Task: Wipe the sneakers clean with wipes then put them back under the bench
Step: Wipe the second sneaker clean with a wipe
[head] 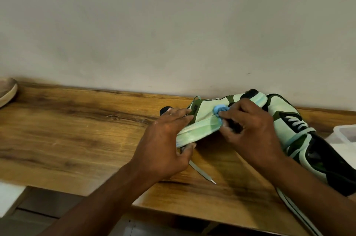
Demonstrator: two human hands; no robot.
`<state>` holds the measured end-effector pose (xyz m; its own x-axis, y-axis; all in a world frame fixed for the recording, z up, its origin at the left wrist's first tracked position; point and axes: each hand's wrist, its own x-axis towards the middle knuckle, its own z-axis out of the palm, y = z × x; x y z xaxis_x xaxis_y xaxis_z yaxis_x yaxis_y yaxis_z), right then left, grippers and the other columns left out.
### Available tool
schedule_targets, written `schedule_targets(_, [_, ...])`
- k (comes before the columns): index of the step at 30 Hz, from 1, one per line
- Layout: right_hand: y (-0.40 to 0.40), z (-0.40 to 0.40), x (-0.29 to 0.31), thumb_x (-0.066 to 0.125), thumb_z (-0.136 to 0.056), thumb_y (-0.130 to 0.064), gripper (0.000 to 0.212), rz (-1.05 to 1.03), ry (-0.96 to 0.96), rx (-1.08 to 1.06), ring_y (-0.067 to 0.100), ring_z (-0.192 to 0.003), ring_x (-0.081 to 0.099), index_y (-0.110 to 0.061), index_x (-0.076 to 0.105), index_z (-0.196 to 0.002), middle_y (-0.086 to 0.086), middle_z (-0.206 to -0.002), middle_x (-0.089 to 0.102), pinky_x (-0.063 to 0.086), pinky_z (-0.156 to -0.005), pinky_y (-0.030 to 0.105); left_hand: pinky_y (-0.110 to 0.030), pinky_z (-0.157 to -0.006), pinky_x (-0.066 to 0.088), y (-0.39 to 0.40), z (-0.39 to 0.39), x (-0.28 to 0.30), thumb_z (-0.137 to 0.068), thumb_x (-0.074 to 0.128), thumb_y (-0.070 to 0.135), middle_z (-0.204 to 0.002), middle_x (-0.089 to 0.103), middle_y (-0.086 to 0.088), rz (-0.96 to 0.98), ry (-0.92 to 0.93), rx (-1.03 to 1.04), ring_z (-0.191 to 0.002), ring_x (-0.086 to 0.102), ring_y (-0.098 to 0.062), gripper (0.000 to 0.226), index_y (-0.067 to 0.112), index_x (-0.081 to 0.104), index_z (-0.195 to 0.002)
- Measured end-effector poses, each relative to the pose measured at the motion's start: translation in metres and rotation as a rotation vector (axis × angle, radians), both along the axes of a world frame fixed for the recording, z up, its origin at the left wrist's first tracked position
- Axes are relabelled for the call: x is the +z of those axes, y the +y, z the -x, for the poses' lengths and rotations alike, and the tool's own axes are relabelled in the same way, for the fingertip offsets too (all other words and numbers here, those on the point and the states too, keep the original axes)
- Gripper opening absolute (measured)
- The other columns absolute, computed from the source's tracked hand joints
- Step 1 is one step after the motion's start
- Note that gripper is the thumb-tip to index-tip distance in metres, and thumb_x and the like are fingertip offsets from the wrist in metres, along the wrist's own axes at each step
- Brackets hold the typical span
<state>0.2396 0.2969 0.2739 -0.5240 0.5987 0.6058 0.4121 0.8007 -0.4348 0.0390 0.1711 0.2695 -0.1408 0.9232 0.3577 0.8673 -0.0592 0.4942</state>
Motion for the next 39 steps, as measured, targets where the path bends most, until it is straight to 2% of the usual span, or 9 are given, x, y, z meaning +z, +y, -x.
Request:
schedule_targets(5, [-0.027, 0.011, -0.004, 0.082, -0.081, -0.006, 0.029, 0.031, -0.100, 0.235, 0.009, -0.090, 0.062, -0.008, 0.079, -0.110, 0.000, -0.101, 0.064, 0.056, -0.076, 0.017, -0.041, -0.119, 0.042, -0.001, 0.002, 0.000, -0.075, 0.080, 0.036, -0.152, 0.057, 0.006, 0.007, 0.010, -0.032, -0.145, 0.047, -0.011, 0.071, 0.019, 0.063, -0.143])
schedule_targets(9, [-0.004, -0.002, 0.005, 0.087, -0.074, -0.004, 0.020, 0.001, -0.045, 0.070, 0.010, -0.073, 0.060, -0.009, 0.079, -0.090, -0.001, -0.089, 0.062, 0.057, -0.063, 0.026, -0.042, -0.119, 0.043, -0.002, 0.001, 0.001, -0.076, 0.079, 0.039, -0.153, 0.056, 0.007, 0.006, 0.028, -0.021, -0.146, 0.046, -0.011, 0.072, 0.019, 0.063, -0.143])
schedule_targets(12, [-0.006, 0.001, 0.001, 0.082, -0.079, -0.001, 0.025, -0.025, -0.032, 0.015, 0.014, -0.083, 0.063, -0.006, 0.078, -0.104, 0.003, -0.096, 0.062, 0.059, -0.071, 0.031, -0.044, -0.117, 0.044, -0.001, 0.000, 0.000, -0.076, 0.079, 0.038, -0.152, 0.057, 0.005, -0.001, 0.012, -0.015, -0.145, 0.048, -0.013, 0.072, 0.018, 0.064, -0.143])
schedule_targets(15, [-0.023, 0.011, -0.007, 0.080, -0.082, 0.000, 0.035, -0.011, -0.070, 0.161, 0.012, -0.095, 0.064, -0.006, 0.077, -0.116, 0.004, -0.105, 0.064, 0.058, -0.081, 0.022, -0.042, -0.117, 0.044, 0.000, 0.002, 0.000, -0.076, 0.080, 0.036, -0.151, 0.057, 0.006, 0.006, 0.000, -0.031, -0.145, 0.047, -0.012, 0.072, 0.018, 0.063, -0.143])
schedule_targets(19, [-0.015, 0.004, -0.001, 0.085, -0.078, -0.006, 0.027, -0.008, -0.131, 0.226, 0.008, -0.085, 0.063, -0.008, 0.080, -0.105, 0.000, -0.099, 0.065, 0.052, -0.077, 0.011, -0.042, -0.117, 0.044, -0.001, 0.008, 0.003, -0.075, 0.082, 0.035, -0.151, 0.057, 0.008, 0.007, -0.009, -0.047, -0.143, 0.048, -0.009, 0.071, 0.019, 0.064, -0.142])
schedule_targets(25, [0.000, 0.000, -0.001, 0.078, -0.085, -0.001, 0.030, -0.045, -0.057, 0.006, 0.015, -0.087, 0.061, -0.004, 0.077, -0.114, 0.004, -0.104, 0.061, 0.058, -0.075, 0.028, -0.043, -0.117, 0.044, 0.000, 0.007, 0.007, -0.074, 0.081, 0.038, -0.149, 0.059, 0.005, 0.006, 0.004, -0.026, -0.142, 0.051, -0.011, 0.071, 0.018, 0.066, -0.141])
schedule_targets(29, [-0.020, 0.008, -0.003, 0.078, -0.085, -0.006, 0.028, -0.022, -0.164, 0.216, 0.014, -0.087, 0.062, -0.007, 0.078, -0.113, 0.002, -0.103, 0.061, 0.059, -0.075, 0.027, -0.035, -0.118, 0.043, -0.004, 0.014, 0.015, -0.070, 0.079, 0.038, -0.147, 0.061, 0.005, 0.027, 0.029, -0.025, -0.139, 0.052, -0.009, 0.071, 0.017, 0.068, -0.138])
schedule_targets(34, [-0.002, -0.001, 0.005, 0.080, -0.080, -0.005, 0.022, -0.054, -0.067, 0.021, 0.012, -0.078, 0.058, -0.006, 0.079, -0.102, 0.001, -0.094, 0.060, 0.050, -0.068, 0.019, -0.020, -0.113, 0.037, -0.007, 0.014, 0.017, -0.069, 0.077, 0.040, -0.144, 0.063, 0.005, 0.017, 0.068, -0.024, -0.136, 0.052, -0.007, 0.071, 0.016, 0.070, -0.135])
schedule_targets(39, [-0.021, 0.012, -0.007, 0.077, -0.087, -0.004, 0.037, -0.011, -0.125, 0.130, 0.015, -0.093, 0.061, -0.009, 0.074, -0.123, 0.001, -0.109, 0.059, 0.058, -0.078, 0.028, -0.039, -0.110, 0.049, -0.005, 0.009, 0.013, -0.069, 0.077, 0.045, -0.146, 0.060, 0.001, -0.011, 0.151, -0.006, -0.137, 0.051, -0.015, 0.078, 0.012, 0.065, -0.139])
